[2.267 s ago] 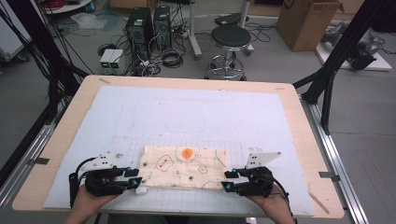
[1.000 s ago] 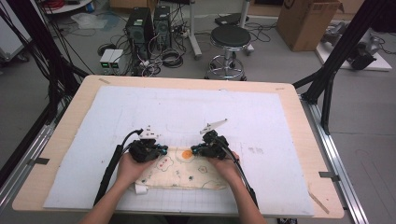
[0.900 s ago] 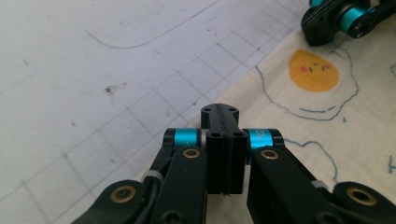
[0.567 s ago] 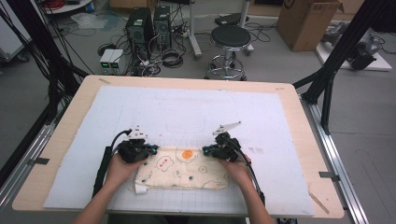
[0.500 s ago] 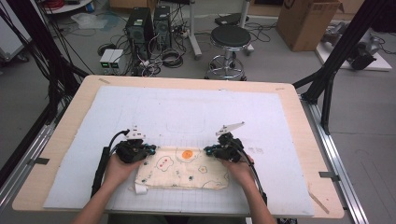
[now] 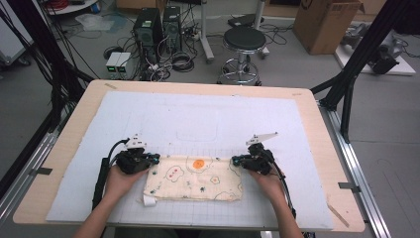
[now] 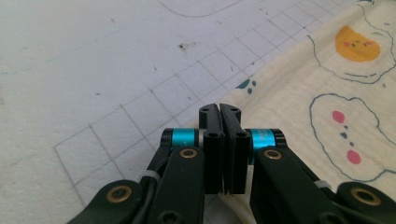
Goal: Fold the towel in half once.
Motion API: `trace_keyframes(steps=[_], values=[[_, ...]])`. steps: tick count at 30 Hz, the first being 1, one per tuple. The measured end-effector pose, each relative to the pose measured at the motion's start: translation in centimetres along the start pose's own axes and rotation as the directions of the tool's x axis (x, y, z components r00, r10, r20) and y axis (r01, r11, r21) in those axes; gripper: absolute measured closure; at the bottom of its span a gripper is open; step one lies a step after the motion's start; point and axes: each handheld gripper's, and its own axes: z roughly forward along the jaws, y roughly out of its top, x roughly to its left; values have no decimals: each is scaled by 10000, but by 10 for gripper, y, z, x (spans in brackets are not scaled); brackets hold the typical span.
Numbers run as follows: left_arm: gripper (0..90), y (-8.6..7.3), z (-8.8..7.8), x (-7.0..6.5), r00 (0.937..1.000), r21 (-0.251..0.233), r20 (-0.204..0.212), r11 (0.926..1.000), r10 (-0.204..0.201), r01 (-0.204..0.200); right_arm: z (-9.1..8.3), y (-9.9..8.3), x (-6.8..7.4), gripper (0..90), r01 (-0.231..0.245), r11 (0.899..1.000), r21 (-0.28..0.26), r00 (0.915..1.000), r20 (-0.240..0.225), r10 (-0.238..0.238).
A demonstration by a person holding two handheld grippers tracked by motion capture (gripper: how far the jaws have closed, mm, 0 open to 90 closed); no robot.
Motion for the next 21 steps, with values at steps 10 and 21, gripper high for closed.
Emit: trace_keyframes(steps=[10, 21], values=[[875, -1, 1, 2, 10000, -48, 63, 10000, -3, 3, -5, -6, -5, 886, -77, 9996, -289, 10000, -8, 77], [837, -2, -10, -4, 9987, -678, 479, 9976, 158, -126, -11, -1, 9, 774, 346, 9949, -947, 9987, -344, -380]])
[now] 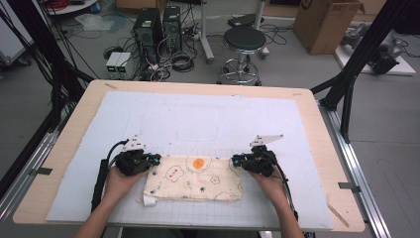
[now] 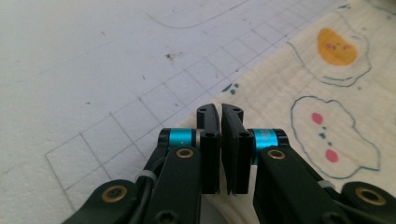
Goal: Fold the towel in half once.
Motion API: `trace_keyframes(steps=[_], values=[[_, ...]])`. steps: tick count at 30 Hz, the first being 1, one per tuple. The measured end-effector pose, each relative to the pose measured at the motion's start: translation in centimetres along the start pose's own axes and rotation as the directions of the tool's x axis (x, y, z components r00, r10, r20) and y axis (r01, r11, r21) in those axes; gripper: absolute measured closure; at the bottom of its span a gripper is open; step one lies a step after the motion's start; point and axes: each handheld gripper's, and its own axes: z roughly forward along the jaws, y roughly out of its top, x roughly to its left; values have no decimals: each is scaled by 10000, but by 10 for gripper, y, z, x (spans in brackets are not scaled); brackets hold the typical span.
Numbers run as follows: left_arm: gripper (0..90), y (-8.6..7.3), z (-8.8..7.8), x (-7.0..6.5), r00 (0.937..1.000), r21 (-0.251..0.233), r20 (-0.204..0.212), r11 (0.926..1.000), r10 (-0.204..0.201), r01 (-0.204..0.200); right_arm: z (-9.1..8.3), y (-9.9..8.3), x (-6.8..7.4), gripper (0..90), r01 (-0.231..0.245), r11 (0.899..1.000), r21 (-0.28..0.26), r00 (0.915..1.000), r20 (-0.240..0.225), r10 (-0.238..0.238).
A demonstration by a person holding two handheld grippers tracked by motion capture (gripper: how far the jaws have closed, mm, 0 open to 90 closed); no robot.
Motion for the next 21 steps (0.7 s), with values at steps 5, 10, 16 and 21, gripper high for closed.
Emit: trace_keyframes(steps=[5, 10, 16, 21], values=[[779, -1, -15, -1, 9993, -594, 366, 9982, -84, 106, -8, 2, 7, 671, 146, 9992, -374, 9997, -171, -153], [697, -1, -26, -5, 9978, -951, 656, 9955, 14, 49, -15, 0, 15, 559, 340, 9980, -527, 9993, -139, -348], [565, -4, -30, -14, 9977, -861, 482, 9954, 472, -429, -20, -4, 25, 418, 488, 9972, -563, 9988, 3, -489], [515, -8, -38, -15, 9976, -1110, 666, 9938, 169, -94, -23, -5, 29, 318, 535, 9949, -859, 9985, 157, -524]])
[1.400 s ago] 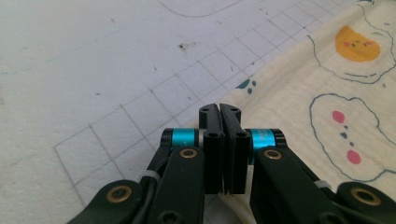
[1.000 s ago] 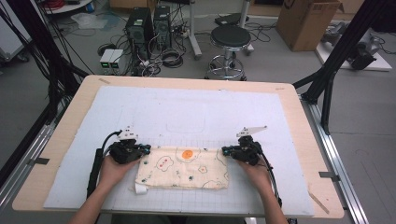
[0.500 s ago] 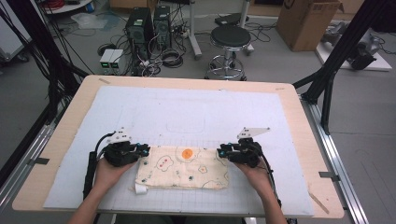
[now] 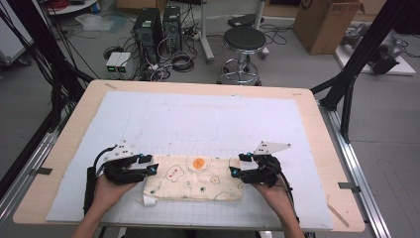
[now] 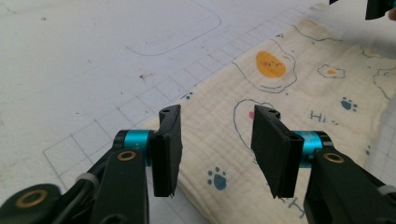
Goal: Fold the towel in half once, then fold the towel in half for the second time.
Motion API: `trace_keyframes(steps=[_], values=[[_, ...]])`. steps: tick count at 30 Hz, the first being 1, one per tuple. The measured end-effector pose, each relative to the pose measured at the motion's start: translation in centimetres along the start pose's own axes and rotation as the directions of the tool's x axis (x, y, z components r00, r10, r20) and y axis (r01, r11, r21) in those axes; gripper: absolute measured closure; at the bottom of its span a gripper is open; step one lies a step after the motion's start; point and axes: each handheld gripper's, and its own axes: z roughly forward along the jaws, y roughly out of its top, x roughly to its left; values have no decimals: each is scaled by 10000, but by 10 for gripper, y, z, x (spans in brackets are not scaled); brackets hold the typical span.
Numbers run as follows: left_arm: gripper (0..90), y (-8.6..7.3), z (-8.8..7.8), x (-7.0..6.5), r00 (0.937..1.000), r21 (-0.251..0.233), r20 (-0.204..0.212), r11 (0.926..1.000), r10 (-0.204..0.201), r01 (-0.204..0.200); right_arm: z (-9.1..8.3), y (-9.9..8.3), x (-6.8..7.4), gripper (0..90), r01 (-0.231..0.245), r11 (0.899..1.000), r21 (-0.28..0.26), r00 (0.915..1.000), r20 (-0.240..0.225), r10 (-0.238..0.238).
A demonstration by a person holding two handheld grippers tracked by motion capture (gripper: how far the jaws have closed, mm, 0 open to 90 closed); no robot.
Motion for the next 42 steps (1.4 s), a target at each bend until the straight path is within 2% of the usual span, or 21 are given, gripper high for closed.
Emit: trace_keyframes(steps=[6, 9, 10, 12, 18, 20, 23, 27, 32, 38, 42], values=[[453, -1, -12, 3, 9994, -443, -17, 9984, -359, 358, -6, 0, 1, 224, -8, 9996, -276, 9996, 284, 16], [401, -1, -15, 6, 9988, -669, -121, 9967, -464, 455, -9, 0, 1, 211, -221, 9991, -364, 9996, 151, 226], [383, 0, -16, 6, 9987, -742, -113, 9961, -495, 485, -10, 0, 2, 203, -253, 9991, -353, 9994, 230, 261], [355, 1, -17, 6, 9988, -762, -198, 9962, -448, 432, -11, -1, 4, 192, -140, 9995, -290, 9993, 337, 150], [319, -2, -19, 2, 9987, -498, -233, 9978, -446, 434, -17, -6, 7, 153, -261, 9987, -449, 9988, 391, 279], [319, -5, -22, -1, 9991, -481, -305, 9984, -300, 285, -19, -7, 8, 152, -222, 9985, -501, 9990, 385, 241], [319, -7, -26, -3, 9989, -585, -202, 9974, -435, 422, -21, -9, 9, 144, -259, 9983, -526, 9988, 392, 280], [319, -9, -28, -5, 9992, -552, -272, 9981, -291, 275, -22, -11, 11, 136, -298, 9979, -567, 9986, 420, 323], [318, -9, -27, -5, 9991, -570, -340, 9981, -250, 230, -21, -13, 13, 136, -207, 9988, -454, 9986, 480, 229], [313, -8, -26, -5, 9992, -606, -348, 9980, -201, 180, -21, -12, 13, 136, -318, 9983, -480, 9985, 435, 339], [314, -8, -25, -5, 9994, -502, -320, 9987, -114, 98, -19, -12, 13, 137, -185, 9991, -380, 9984, 528, 205]])
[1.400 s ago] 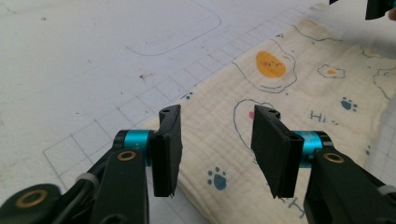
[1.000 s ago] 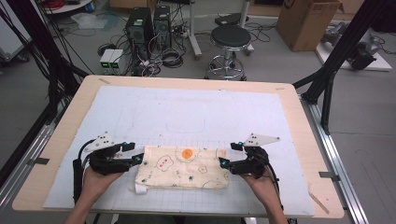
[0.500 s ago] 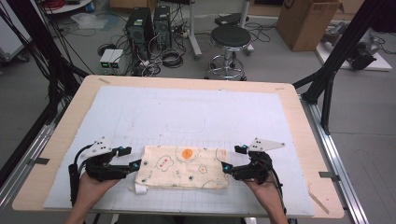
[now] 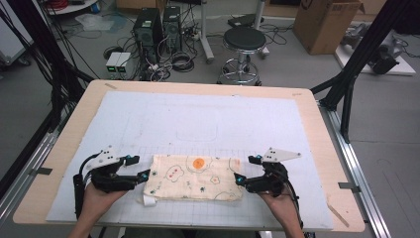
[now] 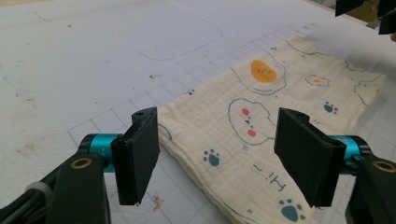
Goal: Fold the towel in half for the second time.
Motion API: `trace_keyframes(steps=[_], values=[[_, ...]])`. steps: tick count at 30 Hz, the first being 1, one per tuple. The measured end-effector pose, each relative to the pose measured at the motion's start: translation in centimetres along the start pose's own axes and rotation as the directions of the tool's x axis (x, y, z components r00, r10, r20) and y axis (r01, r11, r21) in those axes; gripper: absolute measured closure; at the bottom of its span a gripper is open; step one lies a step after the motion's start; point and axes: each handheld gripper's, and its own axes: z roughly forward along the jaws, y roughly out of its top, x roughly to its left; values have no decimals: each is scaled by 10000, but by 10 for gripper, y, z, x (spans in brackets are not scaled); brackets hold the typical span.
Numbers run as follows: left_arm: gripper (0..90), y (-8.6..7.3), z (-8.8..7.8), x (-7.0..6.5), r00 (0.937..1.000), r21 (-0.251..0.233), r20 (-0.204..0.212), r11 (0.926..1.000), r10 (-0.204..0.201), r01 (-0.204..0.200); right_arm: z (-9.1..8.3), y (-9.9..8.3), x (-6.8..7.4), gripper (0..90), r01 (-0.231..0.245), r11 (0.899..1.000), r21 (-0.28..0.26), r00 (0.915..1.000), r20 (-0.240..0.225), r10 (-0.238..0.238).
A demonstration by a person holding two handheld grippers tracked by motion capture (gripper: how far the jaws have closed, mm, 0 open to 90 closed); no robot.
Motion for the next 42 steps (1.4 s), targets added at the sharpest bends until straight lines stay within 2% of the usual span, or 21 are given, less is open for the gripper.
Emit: trace_keyframes(steps=[8, 11, 15, 17, 19, 21, 27, 30, 35, 42], values=[[314, 1, 1, 3, 9998, 7, -134, 9999, -160, 160, 2, 2, -2, 142, -11, 9999, 164, 10000, -4, 11], [320, 2, 3, 4, 9995, 18, -257, 9998, -189, 190, 3, 5, -7, 143, -91, 9999, 99, 10000, -7, 91], [349, 10, 7, 7, 9996, -84, -185, 9997, -213, 211, 3, 14, -14, 151, -83, 10000, 16, 10000, 41, 83], [359, 14, 11, 9, 9996, 11, -197, 9998, -216, 217, 3, 18, -19, 152, -174, 9998, 41, 9998, 111, 174], [374, 16, 16, 13, 9988, 175, -87, 9987, -473, 475, 4, 22, -24, 160, -263, 9996, 32, 9995, 195, 262], [394, 18, 21, 16, 9986, 446, -329, 9981, -416, 431, 6, 26, -30, 169, -340, 9994, 93, 9990, 303, 337], [426, 26, 33, 26, 9973, 471, -549, 9976, -483, 509, 20, 35, -41, 261, -400, 9978, 535, 9984, 419, 378], [433, 27, 40, 30, 9971, 683, -565, 9961, -512, 551, 27, 34, -45, 331, -402, 9961, 787, 9985, 389, 373], [459, 25, 47, 36, 9967, 403, -429, 9966, -695, 713, 38, 30, -51, 425, -579, 9912, 1190, 9982, 242, 554], [531, 20, 59, 41, 9945, 1108, -528, 9892, -902, 956, 51, 26, -50, 472, -595, 9834, 1713, 9982, 142, 580]])
